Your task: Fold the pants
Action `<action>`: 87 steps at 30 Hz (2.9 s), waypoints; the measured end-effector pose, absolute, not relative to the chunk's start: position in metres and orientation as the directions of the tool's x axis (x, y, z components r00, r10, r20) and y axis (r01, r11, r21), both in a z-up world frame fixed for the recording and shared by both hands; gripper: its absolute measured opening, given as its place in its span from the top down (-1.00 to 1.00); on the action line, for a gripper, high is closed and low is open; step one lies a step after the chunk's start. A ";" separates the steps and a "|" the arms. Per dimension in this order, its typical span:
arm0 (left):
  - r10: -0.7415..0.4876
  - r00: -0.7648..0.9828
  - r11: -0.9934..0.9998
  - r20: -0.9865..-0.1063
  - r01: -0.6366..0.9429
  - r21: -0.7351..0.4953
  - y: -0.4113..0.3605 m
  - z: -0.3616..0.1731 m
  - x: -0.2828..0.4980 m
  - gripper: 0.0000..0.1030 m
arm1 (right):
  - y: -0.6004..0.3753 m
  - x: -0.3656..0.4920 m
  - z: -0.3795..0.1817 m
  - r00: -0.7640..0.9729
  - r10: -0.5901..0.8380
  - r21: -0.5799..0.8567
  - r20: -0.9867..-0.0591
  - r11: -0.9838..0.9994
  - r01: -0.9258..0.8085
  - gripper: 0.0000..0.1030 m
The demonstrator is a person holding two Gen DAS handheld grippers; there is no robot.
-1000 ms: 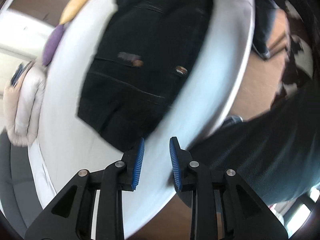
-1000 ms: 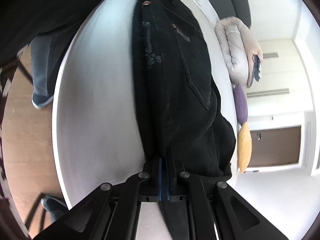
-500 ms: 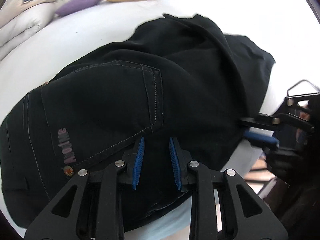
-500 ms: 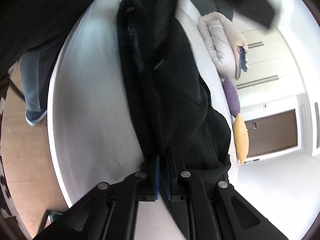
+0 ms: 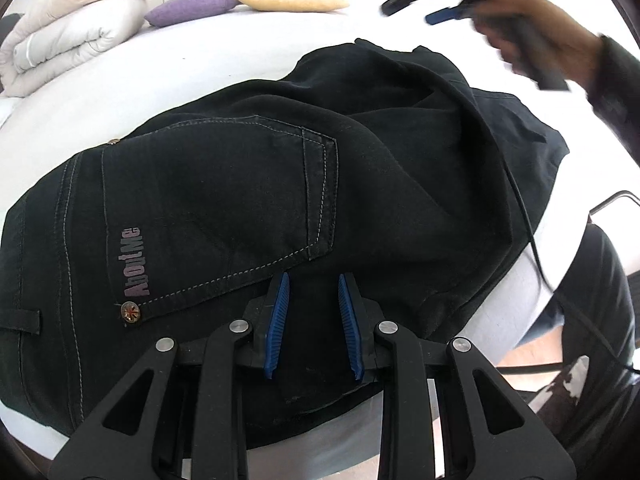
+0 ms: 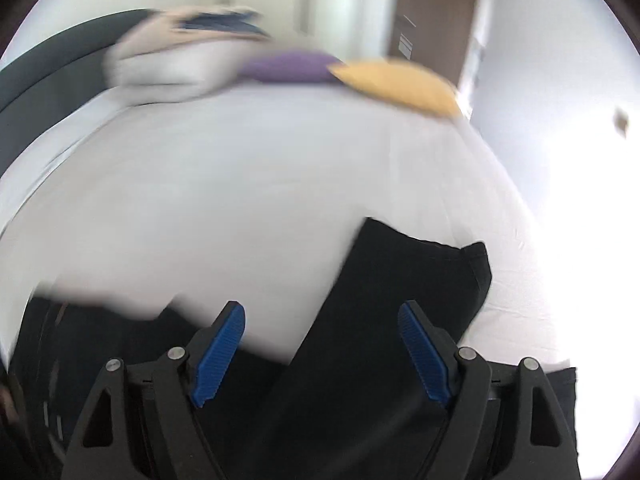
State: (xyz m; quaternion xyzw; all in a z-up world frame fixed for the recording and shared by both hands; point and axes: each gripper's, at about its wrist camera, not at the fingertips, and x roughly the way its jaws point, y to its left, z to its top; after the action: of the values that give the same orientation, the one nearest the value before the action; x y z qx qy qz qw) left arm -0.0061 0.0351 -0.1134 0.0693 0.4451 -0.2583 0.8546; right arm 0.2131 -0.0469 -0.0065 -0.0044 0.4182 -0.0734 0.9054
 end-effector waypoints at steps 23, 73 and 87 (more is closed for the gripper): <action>-0.376 0.485 0.868 -0.790 0.482 -0.118 0.043 -0.113 -0.009 0.52 | -0.152 0.175 0.008 0.661 -0.174 0.115 -0.730 0.922 0.370 0.97; -0.346 0.436 0.907 -0.831 0.383 -0.176 0.047 -0.101 0.008 0.51 | -0.338 -0.131 -0.118 0.872 -0.117 0.834 -0.476 0.255 0.490 0.90; -0.327 0.447 0.915 -0.832 0.371 -0.160 0.048 -0.100 0.004 0.51 | -0.343 -0.126 -0.047 0.875 -0.031 0.717 -0.483 0.560 0.415 0.78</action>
State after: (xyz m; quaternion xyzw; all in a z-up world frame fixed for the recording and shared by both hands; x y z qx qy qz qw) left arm 0.0035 0.0480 -0.1002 0.0226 0.4839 -0.2052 0.8504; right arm -0.1261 -0.3432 -0.0471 0.4507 0.2131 -0.1303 0.8570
